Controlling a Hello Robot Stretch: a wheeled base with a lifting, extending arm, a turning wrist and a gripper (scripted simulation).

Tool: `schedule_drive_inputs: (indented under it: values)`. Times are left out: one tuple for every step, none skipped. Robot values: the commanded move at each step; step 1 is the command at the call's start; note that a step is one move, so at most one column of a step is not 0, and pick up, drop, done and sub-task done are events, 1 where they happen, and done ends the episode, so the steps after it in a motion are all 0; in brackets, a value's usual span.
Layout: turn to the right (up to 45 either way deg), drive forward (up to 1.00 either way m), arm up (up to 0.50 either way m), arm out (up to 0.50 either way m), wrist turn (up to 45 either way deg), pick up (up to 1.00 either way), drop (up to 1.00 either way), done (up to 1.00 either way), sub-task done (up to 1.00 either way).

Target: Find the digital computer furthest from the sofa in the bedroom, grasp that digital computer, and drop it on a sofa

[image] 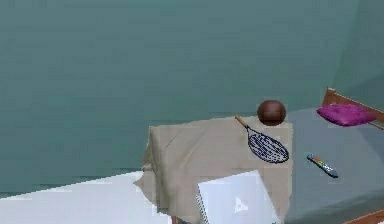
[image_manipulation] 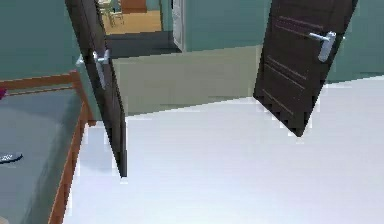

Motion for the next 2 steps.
schedule_drive_inputs:
  values:
    - [-45.0,0.0,0.0,0.0,0.0,0.0,0.0,0.0,0.0]
    - [-24.0,0.0,0.0,0.0,0.0,0.0,0.0,0.0,0.0]
